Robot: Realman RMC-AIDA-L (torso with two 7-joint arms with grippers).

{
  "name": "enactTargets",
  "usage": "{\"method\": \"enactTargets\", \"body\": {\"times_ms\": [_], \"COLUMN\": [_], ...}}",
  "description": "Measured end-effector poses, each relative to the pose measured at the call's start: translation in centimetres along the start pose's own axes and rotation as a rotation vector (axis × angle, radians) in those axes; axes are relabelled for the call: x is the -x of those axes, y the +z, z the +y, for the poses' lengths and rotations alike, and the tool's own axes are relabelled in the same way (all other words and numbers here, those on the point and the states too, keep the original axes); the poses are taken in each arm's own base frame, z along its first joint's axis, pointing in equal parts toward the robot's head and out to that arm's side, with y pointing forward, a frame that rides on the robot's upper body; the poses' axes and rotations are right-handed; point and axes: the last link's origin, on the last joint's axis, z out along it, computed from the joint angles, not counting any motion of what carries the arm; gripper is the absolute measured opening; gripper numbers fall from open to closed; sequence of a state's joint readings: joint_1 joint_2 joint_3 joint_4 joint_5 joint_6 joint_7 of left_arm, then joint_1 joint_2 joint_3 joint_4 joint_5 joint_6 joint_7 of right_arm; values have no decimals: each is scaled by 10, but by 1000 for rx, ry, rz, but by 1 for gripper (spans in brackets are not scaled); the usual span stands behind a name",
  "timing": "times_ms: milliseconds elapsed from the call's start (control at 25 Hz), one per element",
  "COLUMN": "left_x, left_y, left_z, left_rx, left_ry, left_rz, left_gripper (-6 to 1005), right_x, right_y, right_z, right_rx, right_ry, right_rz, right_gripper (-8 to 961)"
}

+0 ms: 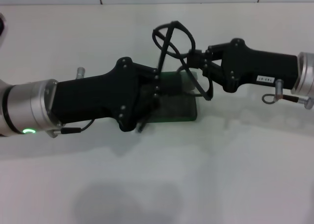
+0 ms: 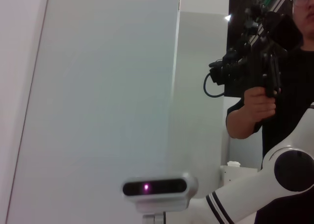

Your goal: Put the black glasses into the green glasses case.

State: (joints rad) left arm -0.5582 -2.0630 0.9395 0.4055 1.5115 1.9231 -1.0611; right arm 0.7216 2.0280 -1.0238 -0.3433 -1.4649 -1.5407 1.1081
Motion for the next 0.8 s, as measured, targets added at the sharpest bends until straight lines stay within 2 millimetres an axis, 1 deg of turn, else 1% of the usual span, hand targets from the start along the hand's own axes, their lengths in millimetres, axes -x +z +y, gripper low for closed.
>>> {"method": "enactTargets", "body": {"times_ms": [160,360,800], "left_x": [3,8,15], "left_y": [1,6,21], "left_z": [0,2,-2], "left_rx": [-5,-9,-4], "left_ry": [-4,4,19], "left_rz": [3,0,1], "left_gripper": [-2,-2,-2], "right_x": [7,10,11], "right_y": [3,8,16], "right_z": [1,0,8], "right_rx": [23,36,92], "right_ry": [-1,-3,9], "right_rz": [-25,-29,-23], "right_gripper": [57,57,58]}}
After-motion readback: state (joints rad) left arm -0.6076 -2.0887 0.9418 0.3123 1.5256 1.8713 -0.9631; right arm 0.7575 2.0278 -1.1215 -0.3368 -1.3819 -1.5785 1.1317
